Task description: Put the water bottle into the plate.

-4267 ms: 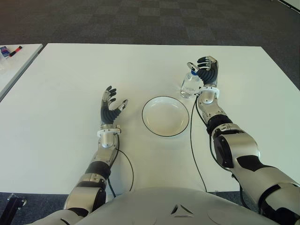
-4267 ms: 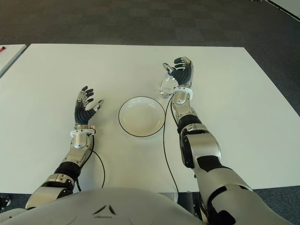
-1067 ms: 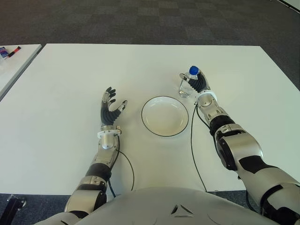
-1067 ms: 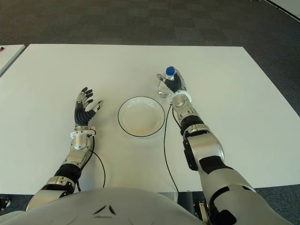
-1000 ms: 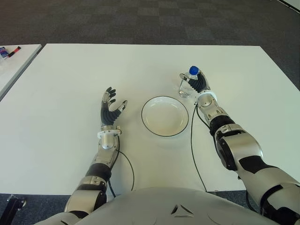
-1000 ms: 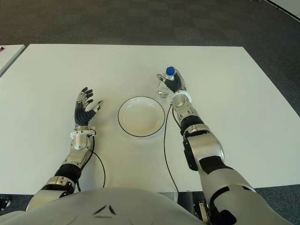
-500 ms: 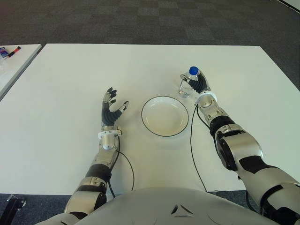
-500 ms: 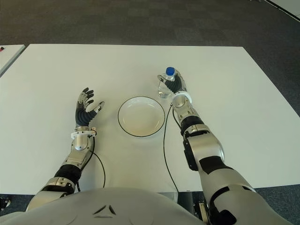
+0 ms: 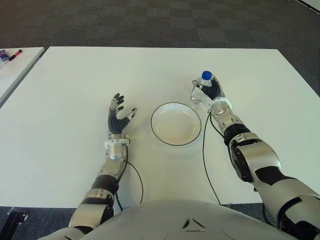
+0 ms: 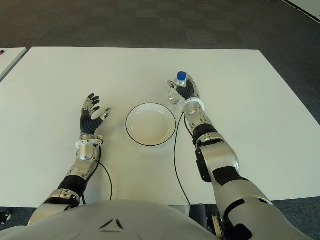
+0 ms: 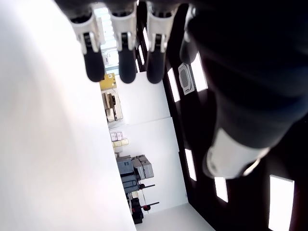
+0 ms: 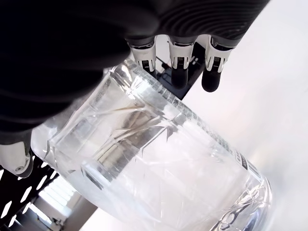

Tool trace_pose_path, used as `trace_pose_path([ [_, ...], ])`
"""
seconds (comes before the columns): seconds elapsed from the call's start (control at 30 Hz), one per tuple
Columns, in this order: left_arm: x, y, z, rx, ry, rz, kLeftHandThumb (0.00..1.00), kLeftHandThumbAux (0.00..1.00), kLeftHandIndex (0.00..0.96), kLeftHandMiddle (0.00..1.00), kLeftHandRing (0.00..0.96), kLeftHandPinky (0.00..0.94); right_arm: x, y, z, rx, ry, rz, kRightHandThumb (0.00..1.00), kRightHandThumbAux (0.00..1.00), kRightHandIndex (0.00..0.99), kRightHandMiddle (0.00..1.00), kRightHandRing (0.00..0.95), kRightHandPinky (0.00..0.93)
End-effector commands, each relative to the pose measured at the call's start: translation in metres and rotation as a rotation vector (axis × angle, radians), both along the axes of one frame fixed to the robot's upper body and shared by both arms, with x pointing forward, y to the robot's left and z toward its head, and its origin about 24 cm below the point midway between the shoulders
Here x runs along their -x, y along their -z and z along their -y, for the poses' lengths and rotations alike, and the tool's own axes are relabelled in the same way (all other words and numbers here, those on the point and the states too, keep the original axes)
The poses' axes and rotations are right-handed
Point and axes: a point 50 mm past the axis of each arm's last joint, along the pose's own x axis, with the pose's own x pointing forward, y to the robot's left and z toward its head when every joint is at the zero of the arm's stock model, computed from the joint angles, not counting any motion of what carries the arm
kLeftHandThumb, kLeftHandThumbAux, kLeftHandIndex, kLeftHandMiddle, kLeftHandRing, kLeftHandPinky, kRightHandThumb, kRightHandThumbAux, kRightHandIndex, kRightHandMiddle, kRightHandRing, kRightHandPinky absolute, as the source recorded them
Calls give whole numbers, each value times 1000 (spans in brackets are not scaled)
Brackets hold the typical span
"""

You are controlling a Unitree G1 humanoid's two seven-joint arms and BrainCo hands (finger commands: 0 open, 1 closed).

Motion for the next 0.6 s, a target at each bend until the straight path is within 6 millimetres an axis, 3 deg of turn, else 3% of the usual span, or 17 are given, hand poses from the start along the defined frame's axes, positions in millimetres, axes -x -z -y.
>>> trace_pose_path([
  [0.03, 8, 9, -1, -1, -15, -43, 195, 786, 117, 190, 191, 227, 3, 6, 1, 6, -3, -23, 426, 419, 0, 0, 10, 80],
  [0.6, 8, 10, -1, -9, -8, -54, 210, 782, 126, 194, 196, 221, 8, 13, -1, 37, 10, -30, 493, 395, 0, 0, 24, 122],
])
